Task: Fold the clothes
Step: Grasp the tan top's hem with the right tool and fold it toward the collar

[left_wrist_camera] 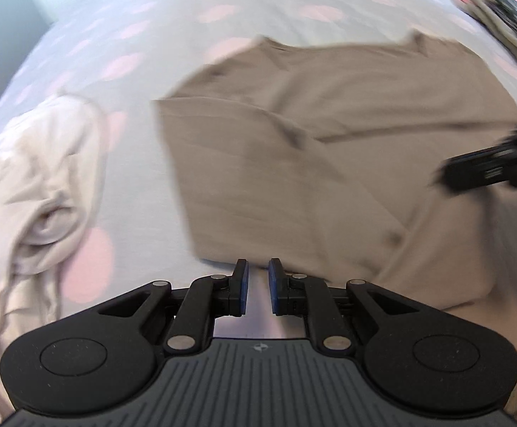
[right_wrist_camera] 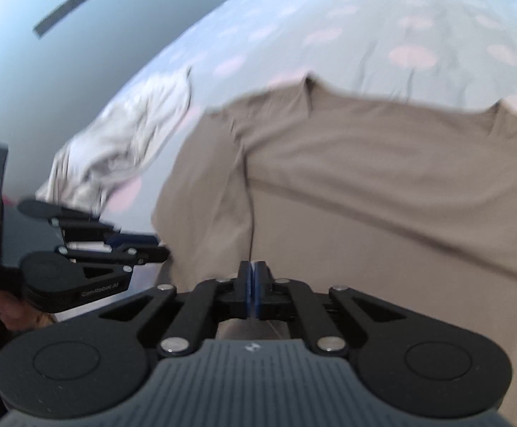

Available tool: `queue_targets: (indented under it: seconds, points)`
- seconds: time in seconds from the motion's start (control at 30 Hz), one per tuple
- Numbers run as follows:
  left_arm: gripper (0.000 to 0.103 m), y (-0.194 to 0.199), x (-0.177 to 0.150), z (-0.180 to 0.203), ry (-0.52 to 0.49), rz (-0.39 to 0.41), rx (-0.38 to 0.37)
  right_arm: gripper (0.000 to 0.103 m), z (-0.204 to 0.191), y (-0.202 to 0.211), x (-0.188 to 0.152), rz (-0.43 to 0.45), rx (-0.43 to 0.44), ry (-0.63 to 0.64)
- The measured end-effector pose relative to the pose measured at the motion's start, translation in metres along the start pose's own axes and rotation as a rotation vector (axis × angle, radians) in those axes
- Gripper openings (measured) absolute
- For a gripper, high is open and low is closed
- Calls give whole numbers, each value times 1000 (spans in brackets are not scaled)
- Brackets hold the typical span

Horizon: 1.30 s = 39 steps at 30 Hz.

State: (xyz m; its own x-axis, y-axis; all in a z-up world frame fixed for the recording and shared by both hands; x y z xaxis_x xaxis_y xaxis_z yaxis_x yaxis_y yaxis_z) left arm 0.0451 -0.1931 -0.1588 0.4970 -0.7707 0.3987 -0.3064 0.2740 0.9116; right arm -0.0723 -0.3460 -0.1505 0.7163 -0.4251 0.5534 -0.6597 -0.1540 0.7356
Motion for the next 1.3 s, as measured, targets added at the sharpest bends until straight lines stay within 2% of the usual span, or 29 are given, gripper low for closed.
queue_targets:
  seconds: [0.13, 0.3, 0.43, 0.6, 0.8, 1.0, 1.1, 1.2, 1.3]
  points:
    - [10, 6, 8, -32, 121, 28, 58, 2, 8, 35, 38, 118, -22, -48]
    - [10, 5, 11, -57, 198, 35, 103, 2, 27, 84, 82, 279, -62, -114]
    - [10, 0, 10, -57, 184, 21, 105, 2, 47, 119, 107, 378, -115, -162]
    - [10, -2, 11, -46, 133, 23, 103, 2, 78, 151, 121, 464, -163, -237]
    - [10, -6, 13, -34, 100, 28, 91, 2, 94, 172, 126, 525, -167, -281]
    - [10, 2, 24, 13, -51, 99, -40, 2, 90, 174, 128, 534, -160, -275]
    - [10, 3, 28, 33, -116, 114, -49, 2, 91, 176, 127, 540, -175, -274]
    - [10, 0, 36, 40, -124, 133, -32, 2, 95, 176, 125, 538, -197, -282]
    - [10, -8, 44, 33, -85, 127, -5, 2, 116, 166, 115, 489, -261, -326]
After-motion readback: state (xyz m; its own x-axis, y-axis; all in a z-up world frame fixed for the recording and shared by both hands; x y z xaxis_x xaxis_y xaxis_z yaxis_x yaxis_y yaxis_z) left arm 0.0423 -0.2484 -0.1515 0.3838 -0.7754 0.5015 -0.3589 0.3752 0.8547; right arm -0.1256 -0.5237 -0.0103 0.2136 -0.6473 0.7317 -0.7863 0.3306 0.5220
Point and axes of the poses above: each gripper's, at about its wrist camera, not at the fingertips, and y roughly against the way its jaws point, z to its right, x to its top, the point moved 8 cm from there along -y, roughly the way its jaws point, and after that the axes turned 2 degrees about -x, right-handed, at the moved point
